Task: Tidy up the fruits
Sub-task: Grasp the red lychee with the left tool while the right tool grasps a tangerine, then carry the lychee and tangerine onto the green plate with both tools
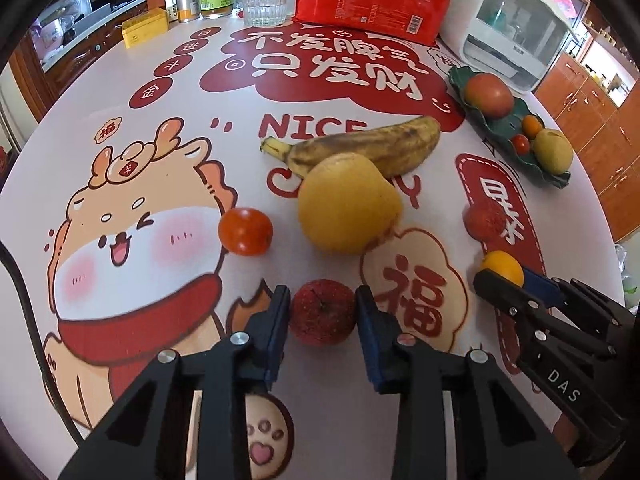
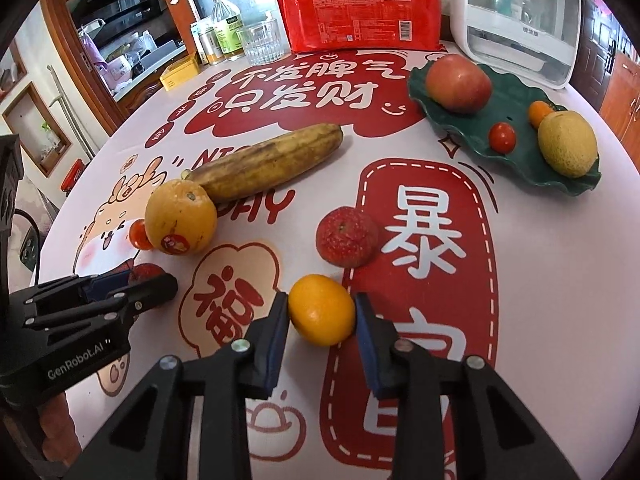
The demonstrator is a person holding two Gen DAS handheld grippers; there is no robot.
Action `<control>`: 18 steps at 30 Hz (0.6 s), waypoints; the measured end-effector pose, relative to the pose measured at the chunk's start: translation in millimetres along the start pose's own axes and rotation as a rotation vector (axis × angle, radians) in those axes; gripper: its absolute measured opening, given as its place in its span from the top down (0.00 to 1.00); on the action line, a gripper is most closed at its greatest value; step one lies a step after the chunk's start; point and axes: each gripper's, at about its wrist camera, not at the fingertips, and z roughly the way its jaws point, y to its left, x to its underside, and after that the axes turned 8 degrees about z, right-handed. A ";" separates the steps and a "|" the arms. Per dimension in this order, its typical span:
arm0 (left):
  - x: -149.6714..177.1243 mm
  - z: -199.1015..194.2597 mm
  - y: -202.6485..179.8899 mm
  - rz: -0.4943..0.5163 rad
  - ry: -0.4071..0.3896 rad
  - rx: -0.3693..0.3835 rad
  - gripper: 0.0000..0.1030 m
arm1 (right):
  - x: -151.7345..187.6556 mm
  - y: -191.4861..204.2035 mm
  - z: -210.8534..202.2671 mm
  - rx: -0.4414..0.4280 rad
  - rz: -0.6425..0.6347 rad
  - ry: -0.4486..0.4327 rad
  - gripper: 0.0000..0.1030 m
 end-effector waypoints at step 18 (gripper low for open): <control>-74.0 -94.6 -73.0 0.149 -0.149 0.089 0.69 | -32.4 -24.6 -90.1 -0.032 0.025 -0.142 0.69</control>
